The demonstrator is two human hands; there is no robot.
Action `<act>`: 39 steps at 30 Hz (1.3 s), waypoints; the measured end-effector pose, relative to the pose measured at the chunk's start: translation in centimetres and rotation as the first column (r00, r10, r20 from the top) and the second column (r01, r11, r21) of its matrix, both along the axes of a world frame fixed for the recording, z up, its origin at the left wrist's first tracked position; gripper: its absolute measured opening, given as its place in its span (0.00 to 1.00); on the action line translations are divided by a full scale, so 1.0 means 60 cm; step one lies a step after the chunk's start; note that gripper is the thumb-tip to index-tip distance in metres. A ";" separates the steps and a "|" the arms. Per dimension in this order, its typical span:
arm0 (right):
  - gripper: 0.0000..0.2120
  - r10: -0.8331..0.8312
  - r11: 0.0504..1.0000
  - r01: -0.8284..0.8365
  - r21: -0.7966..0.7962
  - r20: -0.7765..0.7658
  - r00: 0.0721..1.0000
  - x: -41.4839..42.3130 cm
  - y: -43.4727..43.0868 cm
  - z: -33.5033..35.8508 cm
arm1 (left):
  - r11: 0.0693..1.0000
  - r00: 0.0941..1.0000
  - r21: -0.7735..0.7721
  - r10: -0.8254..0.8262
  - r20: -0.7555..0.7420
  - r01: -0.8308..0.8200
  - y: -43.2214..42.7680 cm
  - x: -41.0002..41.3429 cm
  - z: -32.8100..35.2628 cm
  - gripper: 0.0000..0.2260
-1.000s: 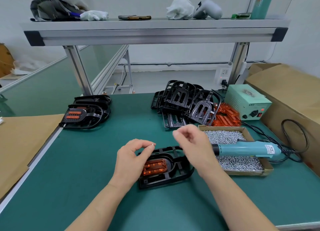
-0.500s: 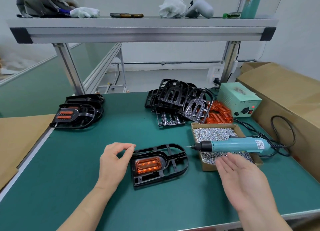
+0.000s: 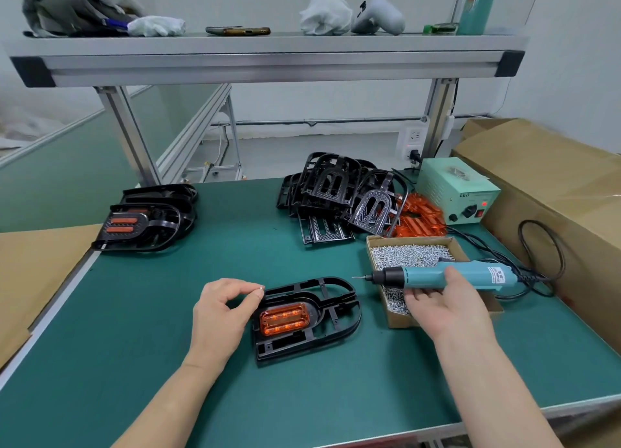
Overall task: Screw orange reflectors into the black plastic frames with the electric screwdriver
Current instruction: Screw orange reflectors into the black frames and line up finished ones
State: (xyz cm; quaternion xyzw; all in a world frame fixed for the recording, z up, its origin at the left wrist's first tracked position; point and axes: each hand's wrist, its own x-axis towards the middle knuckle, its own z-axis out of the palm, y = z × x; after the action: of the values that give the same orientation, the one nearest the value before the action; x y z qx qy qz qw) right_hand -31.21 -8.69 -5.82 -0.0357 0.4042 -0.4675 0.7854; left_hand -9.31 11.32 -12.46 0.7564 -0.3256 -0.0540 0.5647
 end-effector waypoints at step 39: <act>0.10 -0.052 0.695 0.029 -0.718 -0.010 0.999 0.160 0.087 0.071 | 0.970 0.967 0.003 -0.241 0.081 0.241 -0.009 -0.063 0.057 0.06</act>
State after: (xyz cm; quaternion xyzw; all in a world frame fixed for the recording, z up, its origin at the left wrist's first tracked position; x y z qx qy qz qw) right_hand -21.58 -3.46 -1.58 -0.3369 0.2023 -0.6047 0.6928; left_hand -13.10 10.78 -9.04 0.7110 -0.4380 -0.0903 0.5427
